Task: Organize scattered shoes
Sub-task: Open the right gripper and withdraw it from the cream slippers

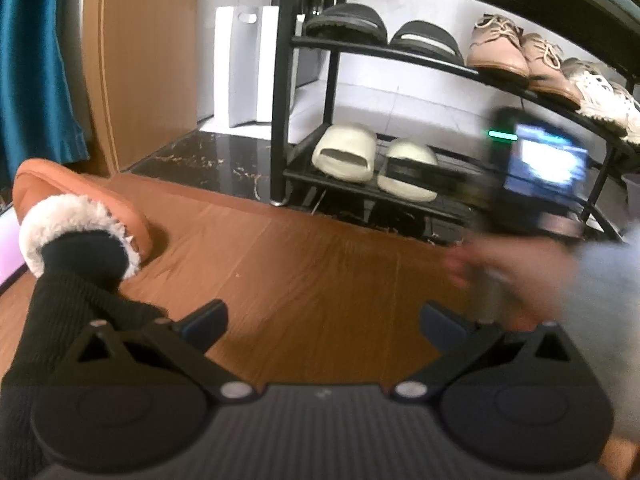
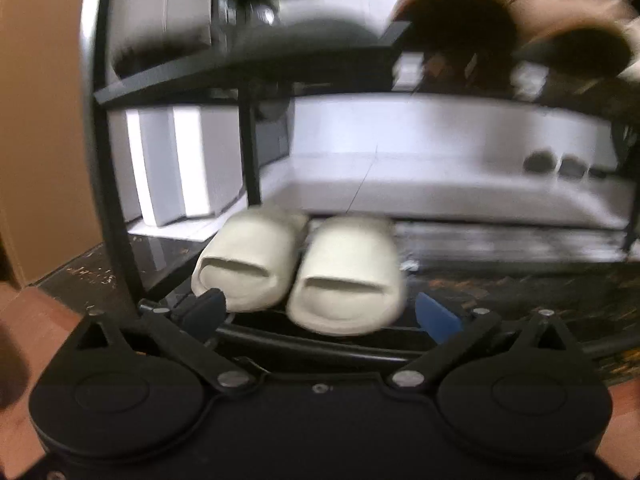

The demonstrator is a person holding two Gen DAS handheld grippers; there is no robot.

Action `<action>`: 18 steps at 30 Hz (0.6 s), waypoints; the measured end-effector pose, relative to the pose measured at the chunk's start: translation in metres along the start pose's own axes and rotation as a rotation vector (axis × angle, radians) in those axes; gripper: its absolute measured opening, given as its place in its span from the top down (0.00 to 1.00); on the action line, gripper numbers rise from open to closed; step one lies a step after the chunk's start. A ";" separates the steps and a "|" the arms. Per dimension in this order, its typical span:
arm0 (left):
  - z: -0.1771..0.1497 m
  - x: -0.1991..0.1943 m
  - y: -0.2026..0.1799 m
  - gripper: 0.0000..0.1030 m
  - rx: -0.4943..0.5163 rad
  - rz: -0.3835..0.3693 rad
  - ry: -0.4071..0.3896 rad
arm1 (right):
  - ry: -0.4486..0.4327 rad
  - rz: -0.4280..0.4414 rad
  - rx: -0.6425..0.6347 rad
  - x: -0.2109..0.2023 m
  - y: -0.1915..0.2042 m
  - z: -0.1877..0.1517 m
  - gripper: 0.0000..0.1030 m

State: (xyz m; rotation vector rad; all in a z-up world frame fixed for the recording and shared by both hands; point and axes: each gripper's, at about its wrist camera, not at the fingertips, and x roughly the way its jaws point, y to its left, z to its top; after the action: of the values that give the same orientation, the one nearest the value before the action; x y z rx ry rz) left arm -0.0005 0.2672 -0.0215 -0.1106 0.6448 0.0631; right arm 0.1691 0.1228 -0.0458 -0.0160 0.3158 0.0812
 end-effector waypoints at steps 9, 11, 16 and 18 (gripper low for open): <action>-0.010 -0.003 -0.010 0.01 0.036 0.023 -0.033 | -0.163 -0.067 -0.073 -0.186 -0.104 0.015 0.00; -0.012 -0.005 -0.013 0.01 0.032 0.045 -0.043 | -0.203 -0.131 -0.084 -0.219 -0.127 0.011 0.00; -0.018 -0.014 -0.018 0.01 0.030 0.083 -0.070 | -0.231 -0.302 -0.046 -0.281 -0.180 -0.005 0.00; -0.020 -0.019 -0.024 0.01 0.044 0.091 -0.073 | -0.258 -0.362 -0.042 -0.306 -0.198 -0.016 0.00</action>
State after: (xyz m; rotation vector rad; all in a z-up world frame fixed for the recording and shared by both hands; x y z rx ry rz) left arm -0.0255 0.2409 -0.0245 -0.0360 0.5777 0.1401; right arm -0.1090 -0.0986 0.0349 -0.1033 0.0494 -0.2673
